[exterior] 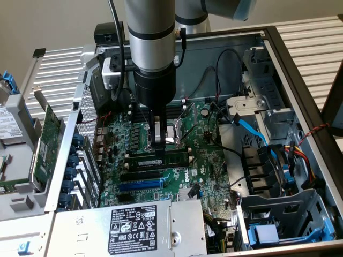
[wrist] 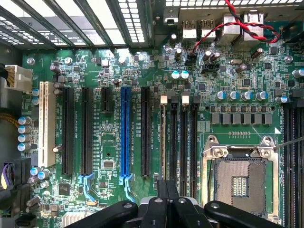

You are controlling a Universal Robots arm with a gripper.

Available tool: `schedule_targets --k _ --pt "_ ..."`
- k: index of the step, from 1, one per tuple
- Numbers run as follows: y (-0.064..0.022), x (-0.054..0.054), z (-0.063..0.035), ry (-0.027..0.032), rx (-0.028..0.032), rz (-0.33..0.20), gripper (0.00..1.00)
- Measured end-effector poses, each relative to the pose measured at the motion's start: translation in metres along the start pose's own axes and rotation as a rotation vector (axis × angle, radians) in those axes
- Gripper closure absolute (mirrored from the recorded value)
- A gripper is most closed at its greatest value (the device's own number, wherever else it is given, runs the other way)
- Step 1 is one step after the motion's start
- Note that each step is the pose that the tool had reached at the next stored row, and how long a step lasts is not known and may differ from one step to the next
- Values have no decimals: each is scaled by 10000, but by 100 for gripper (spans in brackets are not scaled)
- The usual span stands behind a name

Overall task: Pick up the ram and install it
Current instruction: 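Insert the ram into the slot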

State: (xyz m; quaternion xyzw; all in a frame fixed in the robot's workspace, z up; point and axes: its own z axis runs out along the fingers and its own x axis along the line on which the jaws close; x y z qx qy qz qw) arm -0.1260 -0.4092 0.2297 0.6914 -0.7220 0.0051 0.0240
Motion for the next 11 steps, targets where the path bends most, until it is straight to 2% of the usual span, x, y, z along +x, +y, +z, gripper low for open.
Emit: schedule_targets --k 11 --pt "0 6 0 0 3 0 90"
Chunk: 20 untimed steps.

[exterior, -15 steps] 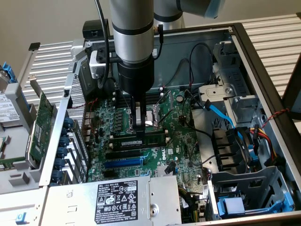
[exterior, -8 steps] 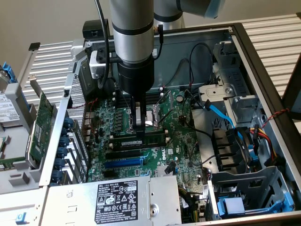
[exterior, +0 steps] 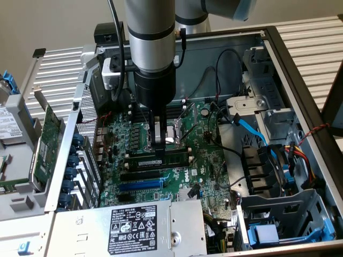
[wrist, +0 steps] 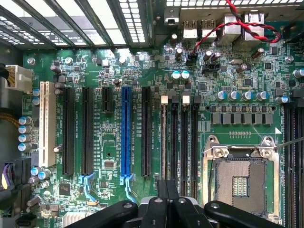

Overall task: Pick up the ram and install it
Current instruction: 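Insert the ram into the slot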

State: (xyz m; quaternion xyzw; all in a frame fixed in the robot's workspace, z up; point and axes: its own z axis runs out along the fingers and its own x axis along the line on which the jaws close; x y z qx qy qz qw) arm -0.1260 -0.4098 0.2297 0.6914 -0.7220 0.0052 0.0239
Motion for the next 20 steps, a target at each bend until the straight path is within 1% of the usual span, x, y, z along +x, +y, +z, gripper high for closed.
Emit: schedule_targets --k 14,20 --pt "8 4 1 -1 23 0 90" --pt "12 5 6 1 41 1 90"
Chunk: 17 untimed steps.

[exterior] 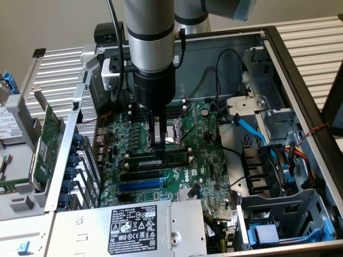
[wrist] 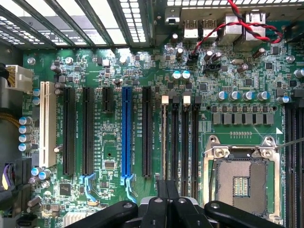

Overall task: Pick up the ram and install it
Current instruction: 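Insert the ram into the slot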

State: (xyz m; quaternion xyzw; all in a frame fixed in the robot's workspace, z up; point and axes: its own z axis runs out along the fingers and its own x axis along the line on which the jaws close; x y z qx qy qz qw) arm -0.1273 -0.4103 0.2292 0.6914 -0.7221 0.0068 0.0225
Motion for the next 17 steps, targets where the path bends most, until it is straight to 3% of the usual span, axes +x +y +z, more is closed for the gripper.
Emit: schedule_targets --k 7,17 --pt "5 -1 14 -6 45 1 90" --pt "23 -1 24 -6 47 1 90"
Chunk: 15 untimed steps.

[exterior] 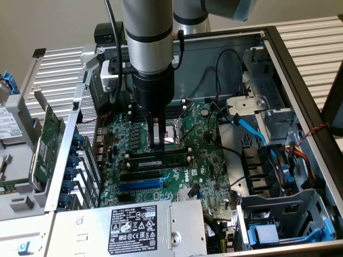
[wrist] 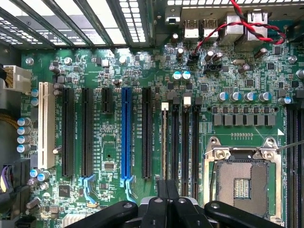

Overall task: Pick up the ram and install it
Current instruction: 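Insert the ram into the slot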

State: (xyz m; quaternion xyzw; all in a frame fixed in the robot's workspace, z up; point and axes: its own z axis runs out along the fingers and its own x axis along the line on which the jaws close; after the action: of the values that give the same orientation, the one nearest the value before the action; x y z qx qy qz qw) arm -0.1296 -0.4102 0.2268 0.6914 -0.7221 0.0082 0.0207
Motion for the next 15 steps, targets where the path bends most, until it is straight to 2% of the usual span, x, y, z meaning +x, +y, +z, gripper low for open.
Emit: schedule_targets --k 4,15 --pt "2 0 -23 -12 4 4 90" --pt "4 9 -219 0 0 1 90"
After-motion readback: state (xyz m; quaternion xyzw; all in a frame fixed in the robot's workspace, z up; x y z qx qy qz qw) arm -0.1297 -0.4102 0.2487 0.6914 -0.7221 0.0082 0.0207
